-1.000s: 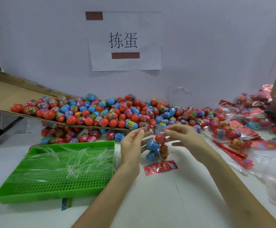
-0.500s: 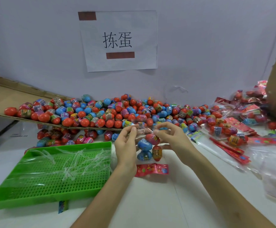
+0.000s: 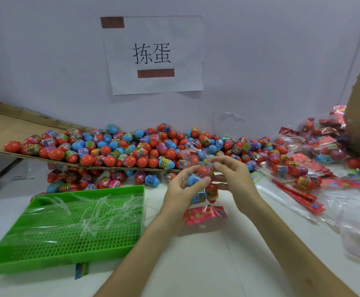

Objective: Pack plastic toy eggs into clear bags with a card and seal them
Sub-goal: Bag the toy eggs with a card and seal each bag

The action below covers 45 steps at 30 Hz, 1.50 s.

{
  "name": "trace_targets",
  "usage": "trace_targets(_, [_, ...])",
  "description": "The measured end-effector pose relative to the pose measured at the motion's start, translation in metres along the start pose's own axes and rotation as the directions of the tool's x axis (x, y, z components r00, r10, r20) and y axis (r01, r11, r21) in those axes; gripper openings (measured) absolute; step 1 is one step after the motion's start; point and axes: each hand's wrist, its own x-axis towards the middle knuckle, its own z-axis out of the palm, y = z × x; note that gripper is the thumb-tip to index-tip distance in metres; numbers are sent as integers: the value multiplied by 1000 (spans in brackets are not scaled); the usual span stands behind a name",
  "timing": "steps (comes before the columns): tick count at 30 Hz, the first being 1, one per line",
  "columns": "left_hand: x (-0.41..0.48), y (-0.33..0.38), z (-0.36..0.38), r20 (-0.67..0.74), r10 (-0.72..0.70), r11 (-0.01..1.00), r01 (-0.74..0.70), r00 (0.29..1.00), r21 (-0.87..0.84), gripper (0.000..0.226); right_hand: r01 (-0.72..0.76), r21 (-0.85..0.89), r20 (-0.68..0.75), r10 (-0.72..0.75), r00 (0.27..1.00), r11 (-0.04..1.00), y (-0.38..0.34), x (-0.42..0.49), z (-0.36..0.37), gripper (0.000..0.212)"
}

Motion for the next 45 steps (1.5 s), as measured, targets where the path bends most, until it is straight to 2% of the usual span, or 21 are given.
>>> trace_targets(1, [0,-1,-1,-22,19,1000,-19,1000,-9,32,3,7,18,-3,1000,1000,0,-1,1,14])
trace_targets(5, [3,-3,-4,-80,57,998,-57,995,-5,29,63,-35,53,-61,997,997,0,-4,3,15])
trace_targets(14, [3,-4,-6,-62,28,997,-32,998,-69,32,84,-40,59,-82,995,996,-1,-6,2,21])
trace_targets(19, [5,-1,-5,-75,37,996,-42,996,-74,18,64,-24,72,-62,996,998,-2,-5,-1,23])
trace_targets(25, [6,4,-10,-159,91,986,-111,983,-121,22,44,-21,113,-41,993,999,1,-4,1,9])
trace_targets(27, [4,5,-10,-118,73,991,-85,990,-105,25,42,0,102,-42,994,999,1,-4,1,8])
trace_targets(29, [3,6,-8,-46,-9,995,4,999,-100,41,28,49,78,-32,996,998,1,-3,-2,8])
trace_targets(31, [1,5,-5,13,-46,995,47,999,-90,34,16,93,66,-23,998,995,0,-2,-6,7])
trace_targets(33, [1,4,-3,11,-33,994,34,999,-104,18,7,123,80,-17,997,992,-2,-2,-8,7])
trace_targets(39, [1,7,-5,10,-15,962,17,1000,-272,23,15,169,204,-50,978,985,-5,-3,-4,12])
trace_targets(42, [0,8,-6,27,12,959,-4,1000,-282,25,27,164,262,-70,963,986,-6,-3,-4,25])
trace_targets(45, [-1,10,-6,51,31,955,-15,998,-296,24,28,170,262,-72,962,985,-7,-4,-3,24])
